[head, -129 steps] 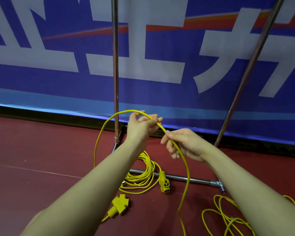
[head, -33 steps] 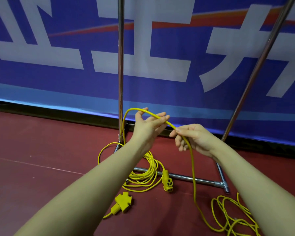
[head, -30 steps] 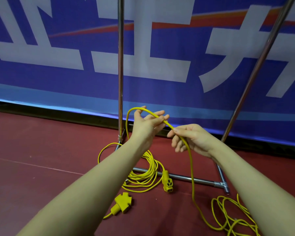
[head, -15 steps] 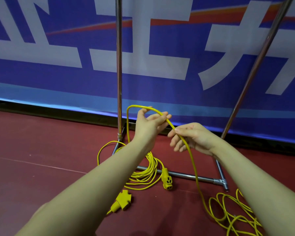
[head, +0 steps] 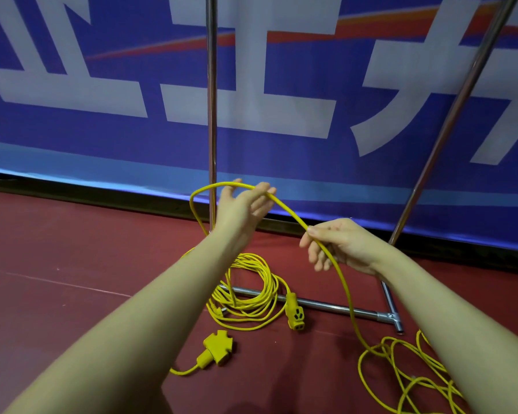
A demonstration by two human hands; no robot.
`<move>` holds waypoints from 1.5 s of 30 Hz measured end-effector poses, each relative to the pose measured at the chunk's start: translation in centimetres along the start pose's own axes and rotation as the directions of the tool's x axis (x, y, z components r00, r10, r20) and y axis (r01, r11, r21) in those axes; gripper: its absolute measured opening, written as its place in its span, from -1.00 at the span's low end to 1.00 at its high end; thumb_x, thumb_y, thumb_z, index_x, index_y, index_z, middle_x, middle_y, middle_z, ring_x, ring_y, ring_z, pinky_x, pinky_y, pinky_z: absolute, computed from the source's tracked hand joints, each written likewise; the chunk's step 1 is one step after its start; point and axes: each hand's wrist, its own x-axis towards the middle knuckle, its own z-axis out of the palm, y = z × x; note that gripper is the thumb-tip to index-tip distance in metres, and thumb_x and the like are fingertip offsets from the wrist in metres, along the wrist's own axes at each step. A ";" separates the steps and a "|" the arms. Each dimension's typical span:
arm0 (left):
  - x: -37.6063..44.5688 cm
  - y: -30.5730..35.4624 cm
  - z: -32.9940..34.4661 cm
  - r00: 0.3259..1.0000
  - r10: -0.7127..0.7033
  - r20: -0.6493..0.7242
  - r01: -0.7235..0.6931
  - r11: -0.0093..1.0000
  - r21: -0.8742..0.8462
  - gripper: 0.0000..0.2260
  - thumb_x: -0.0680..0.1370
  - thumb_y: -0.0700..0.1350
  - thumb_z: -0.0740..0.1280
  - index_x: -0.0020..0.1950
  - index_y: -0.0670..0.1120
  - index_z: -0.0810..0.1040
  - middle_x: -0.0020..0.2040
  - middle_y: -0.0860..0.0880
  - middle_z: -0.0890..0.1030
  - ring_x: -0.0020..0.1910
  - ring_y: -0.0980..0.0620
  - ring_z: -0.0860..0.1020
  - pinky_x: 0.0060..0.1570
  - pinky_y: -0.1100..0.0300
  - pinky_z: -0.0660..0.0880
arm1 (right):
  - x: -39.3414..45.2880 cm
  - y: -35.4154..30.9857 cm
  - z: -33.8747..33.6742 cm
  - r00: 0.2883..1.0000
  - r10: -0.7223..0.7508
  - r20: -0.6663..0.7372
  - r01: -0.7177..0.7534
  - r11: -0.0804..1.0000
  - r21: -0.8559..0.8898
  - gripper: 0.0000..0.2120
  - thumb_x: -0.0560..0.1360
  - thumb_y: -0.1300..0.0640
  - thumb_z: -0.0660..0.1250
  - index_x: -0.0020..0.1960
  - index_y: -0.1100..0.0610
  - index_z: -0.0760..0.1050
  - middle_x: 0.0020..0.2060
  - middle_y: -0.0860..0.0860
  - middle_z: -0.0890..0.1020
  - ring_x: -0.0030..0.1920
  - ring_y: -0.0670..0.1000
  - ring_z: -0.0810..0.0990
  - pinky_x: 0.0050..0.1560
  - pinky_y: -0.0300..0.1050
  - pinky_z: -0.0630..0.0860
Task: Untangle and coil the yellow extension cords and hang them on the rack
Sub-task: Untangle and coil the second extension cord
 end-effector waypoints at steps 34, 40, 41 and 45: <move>0.7 0.0 0.4 0.994 0.066 -0.081 -0.067 0.998 -0.010 -0.65 0.59 -0.42 0.16 0.36 -0.36 0.19 0.11 -0.34 0.50 0.00 -0.18 0.57 -0.04 0.06 0.59 | -1.5 0.0 0.3 0.992 -0.033 0.120 0.019 0.992 0.121 -0.81 0.48 0.14 0.30 -0.04 0.27 0.55 -0.34 0.15 0.65 -0.41 0.04 0.63 -0.41 -0.21 0.54; -1.5 -1.6 2.3 0.982 -0.126 0.142 0.082 0.956 0.280 -0.80 0.50 -0.42 0.30 0.09 -0.33 0.40 -0.20 -0.14 0.61 -0.30 0.07 0.65 -0.21 0.24 0.61 | -1.6 -0.2 0.2 0.999 -0.035 -0.010 0.036 0.997 0.071 -0.79 0.59 0.21 0.15 -0.02 0.28 0.54 -0.36 0.10 0.66 -0.39 0.02 0.65 -0.37 -0.22 0.57; -1.9 -2.0 2.6 0.980 -0.119 0.159 0.061 0.943 0.328 -0.69 0.47 -0.44 0.32 0.17 -0.35 0.35 -0.17 -0.14 0.60 -0.30 0.07 0.65 -0.20 0.22 0.62 | -1.7 -0.4 0.2 0.999 -0.033 -0.008 0.033 0.997 0.076 -0.79 0.59 0.21 0.15 -0.02 0.28 0.54 -0.36 0.11 0.66 -0.39 0.02 0.66 -0.37 -0.22 0.57; -2.5 -2.0 2.8 0.991 -0.033 0.127 0.001 0.970 0.244 -0.54 0.47 -0.50 0.28 0.31 -0.30 0.21 -0.15 -0.15 0.57 -0.29 0.03 0.64 -0.19 0.17 0.62 | -2.0 -1.3 0.4 0.999 -0.021 0.033 0.017 0.995 0.102 -0.76 0.59 0.18 0.15 -0.02 0.30 0.54 -0.34 0.15 0.67 -0.36 0.04 0.67 -0.37 -0.21 0.58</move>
